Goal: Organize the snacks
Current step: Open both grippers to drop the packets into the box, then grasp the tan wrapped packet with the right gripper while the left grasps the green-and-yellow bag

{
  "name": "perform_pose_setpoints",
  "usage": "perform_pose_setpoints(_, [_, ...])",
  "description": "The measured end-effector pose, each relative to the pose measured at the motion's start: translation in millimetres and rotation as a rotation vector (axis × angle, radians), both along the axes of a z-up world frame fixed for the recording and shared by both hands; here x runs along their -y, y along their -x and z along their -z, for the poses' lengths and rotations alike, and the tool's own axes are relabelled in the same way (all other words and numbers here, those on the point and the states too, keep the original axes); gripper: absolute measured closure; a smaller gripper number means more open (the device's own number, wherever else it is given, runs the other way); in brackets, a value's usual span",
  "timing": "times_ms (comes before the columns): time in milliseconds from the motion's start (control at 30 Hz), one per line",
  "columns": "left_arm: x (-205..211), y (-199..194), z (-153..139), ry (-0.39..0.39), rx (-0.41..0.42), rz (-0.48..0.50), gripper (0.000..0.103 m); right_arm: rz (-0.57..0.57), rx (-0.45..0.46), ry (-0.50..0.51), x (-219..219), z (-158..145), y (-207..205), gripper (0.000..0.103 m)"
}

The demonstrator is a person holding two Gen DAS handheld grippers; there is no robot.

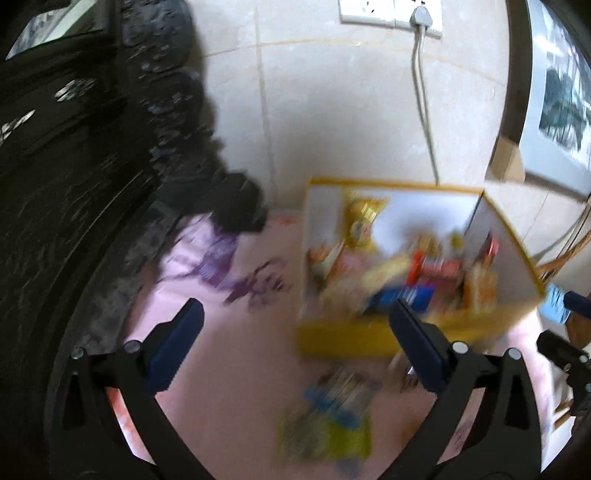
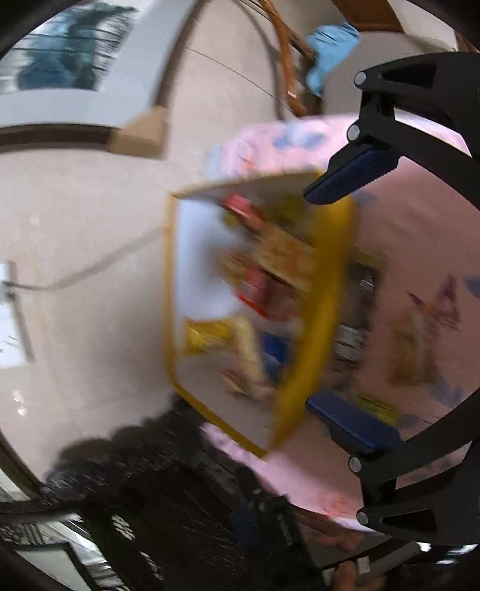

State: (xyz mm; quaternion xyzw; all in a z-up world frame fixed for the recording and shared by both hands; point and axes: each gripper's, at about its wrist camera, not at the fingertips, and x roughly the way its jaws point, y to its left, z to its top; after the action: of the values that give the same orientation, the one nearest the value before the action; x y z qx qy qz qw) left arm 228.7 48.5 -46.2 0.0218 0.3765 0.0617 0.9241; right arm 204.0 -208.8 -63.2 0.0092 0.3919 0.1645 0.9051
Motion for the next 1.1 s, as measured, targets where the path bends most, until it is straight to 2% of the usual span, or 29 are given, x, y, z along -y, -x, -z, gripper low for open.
perform_pose_setpoints(133, [-20,37,29,-0.006,-0.071,-0.038,0.002,-0.008,-0.126,0.029,-19,52,18,0.001])
perform_pose_setpoints(200, [-25,52,50,-0.029,-0.111,-0.051,0.002,-0.005,-0.19,-0.002,-31,80,22,0.001])
perform_pose_setpoints(300, [-26,68,69,0.018,-0.138,-0.022,0.002,-0.017,-0.198,-0.014,-47,101,23,0.001])
perform_pose_setpoints(367, [-26,76,84,0.047,-0.166,-0.012,0.002,-0.032,-0.179,0.047,-62,117,22,0.001])
perform_pose_setpoints(400, [-26,77,89,0.047,-0.177,-0.01,0.002,-0.051,-0.179,0.062,-68,126,21,0.004])
perform_pose_setpoints(433, [-25,75,96,0.04,-0.203,-0.01,0.002,-0.057,-0.192,0.064,-70,133,21,0.011])
perform_pose_setpoints(467, [-24,72,101,0.037,-0.222,-0.008,0.002,-0.049,-0.178,0.078,-71,135,21,0.028])
perform_pose_setpoints(500, [-23,68,105,0.041,-0.223,-0.003,0.002,-0.053,-0.151,0.107,-73,135,22,0.035])
perform_pose_setpoints(567, [-18,61,107,0.039,-0.221,0.001,0.002,-0.055,-0.182,0.089,-69,135,19,0.038])
perform_pose_setpoints(633, [-10,52,111,0.03,-0.223,0.024,0.002,-0.035,-0.191,0.049,-58,130,18,0.039])
perform_pose_setpoints(733, [7,41,122,-0.007,-0.246,0.063,0.002,-0.001,-0.151,0.024,-38,113,23,0.039])
perform_pose_setpoints(867, [24,34,131,0.01,-0.262,0.089,0.002,0.035,-0.109,0.021,-15,93,31,0.039])
perform_pose_setpoints(933, [31,29,137,-0.011,-0.272,0.094,0.002,0.074,-0.091,0.016,0,85,37,0.039])
perform_pose_setpoints(1033, [37,22,150,-0.053,-0.304,0.097,0.002,0.109,-0.09,-0.003,8,83,42,0.039])
perform_pose_setpoints(1067, [37,20,154,-0.052,-0.307,0.09,0.002,0.113,-0.094,-0.003,9,83,41,0.039])
perform_pose_setpoints(1100, [34,19,158,-0.02,-0.299,0.079,0.003,0.116,-0.099,0.001,10,86,41,0.039])
